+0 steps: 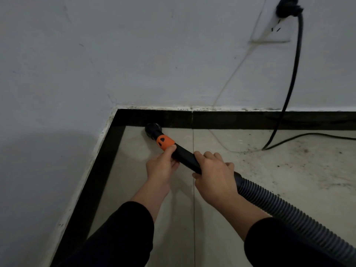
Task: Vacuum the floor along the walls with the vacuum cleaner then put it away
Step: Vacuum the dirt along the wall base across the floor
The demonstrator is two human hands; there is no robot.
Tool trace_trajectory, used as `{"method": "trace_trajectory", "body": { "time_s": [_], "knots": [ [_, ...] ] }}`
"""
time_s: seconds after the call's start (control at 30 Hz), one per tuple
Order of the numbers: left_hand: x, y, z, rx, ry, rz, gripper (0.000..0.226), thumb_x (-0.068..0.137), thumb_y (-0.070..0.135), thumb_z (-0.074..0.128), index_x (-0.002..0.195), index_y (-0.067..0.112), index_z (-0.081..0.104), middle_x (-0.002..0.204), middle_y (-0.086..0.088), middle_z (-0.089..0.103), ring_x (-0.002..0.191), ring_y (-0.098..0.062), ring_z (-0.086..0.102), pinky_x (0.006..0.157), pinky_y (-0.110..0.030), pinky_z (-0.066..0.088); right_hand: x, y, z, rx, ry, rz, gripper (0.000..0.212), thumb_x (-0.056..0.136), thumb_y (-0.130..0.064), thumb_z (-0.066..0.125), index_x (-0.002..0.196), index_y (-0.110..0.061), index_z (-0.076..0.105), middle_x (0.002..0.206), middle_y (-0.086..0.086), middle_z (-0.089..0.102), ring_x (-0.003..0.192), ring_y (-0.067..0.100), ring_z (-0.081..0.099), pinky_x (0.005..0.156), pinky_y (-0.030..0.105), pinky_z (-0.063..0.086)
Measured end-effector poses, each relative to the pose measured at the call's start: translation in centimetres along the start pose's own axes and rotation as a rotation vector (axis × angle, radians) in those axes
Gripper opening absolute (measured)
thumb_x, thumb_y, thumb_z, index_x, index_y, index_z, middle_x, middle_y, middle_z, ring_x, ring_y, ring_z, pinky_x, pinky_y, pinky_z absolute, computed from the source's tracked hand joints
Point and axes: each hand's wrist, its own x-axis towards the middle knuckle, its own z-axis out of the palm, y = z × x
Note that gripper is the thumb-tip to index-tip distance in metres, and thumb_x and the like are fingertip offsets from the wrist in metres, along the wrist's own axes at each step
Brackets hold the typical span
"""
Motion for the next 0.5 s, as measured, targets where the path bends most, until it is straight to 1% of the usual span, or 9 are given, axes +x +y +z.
{"method": "trace_trajectory", "body": {
  "time_s": [0.2, 0.27, 0.37, 0.5],
  "knots": [
    [-1.0, -1.3, 1.4, 0.019, -0.039, -0.034, 0.016, 0.087, 0.017, 0.071, 0.097, 0.006, 0.065, 0.094, -0.011, 0.071, 0.086, -0.015, 0.069, 0.072, -0.021, 0.054, -1.3, 1.7, -0.8, -0.032, 0.025, 0.037, 0.039, 0.091, -0.024, 0.058, 0.127, -0.026, 0.043, 0.109, -0.006, 0.051, 0.106, 0.018, 0.044, 0.085, 0.040, 0.033],
    [-1.4, -1.7, 1.9, 0.022, -0.052, -0.033, 0.017, 0.087, 0.017, 0.071, 0.100, 0.007, 0.065, 0.094, -0.011, 0.072, 0.086, -0.015, 0.069, 0.071, -0.021, 0.054, -1.7, 2.2, -1.0, -0.033, 0.026, 0.052, 0.036, 0.091, -0.025, 0.058, 0.125, -0.026, 0.043, 0.107, -0.007, 0.050, 0.105, 0.018, 0.044, 0.084, 0.040, 0.033],
    [-2.0, -2.3, 2.6, 0.030, -0.069, -0.039, 0.013, 0.087, 0.016, 0.071, 0.096, 0.008, 0.065, 0.093, -0.010, 0.072, 0.083, -0.014, 0.071, 0.067, -0.021, 0.056, -2.3, 3.0, -1.3, -0.033, 0.024, 0.082, 0.036, 0.091, -0.027, 0.058, 0.124, -0.026, 0.043, 0.103, -0.007, 0.048, 0.105, 0.018, 0.044, 0.084, 0.041, 0.034],
    [-2.8, -3.0, 3.5, 0.026, -0.097, -0.051, 0.015, 0.087, 0.015, 0.071, 0.097, 0.007, 0.065, 0.095, -0.012, 0.072, 0.084, -0.016, 0.071, 0.067, -0.022, 0.057, -3.1, 3.9, -1.8, -0.040, 0.031, 0.114, 0.036, 0.091, -0.027, 0.058, 0.124, -0.026, 0.044, 0.105, -0.007, 0.050, 0.105, 0.019, 0.044, 0.085, 0.042, 0.035]
  ]
}}
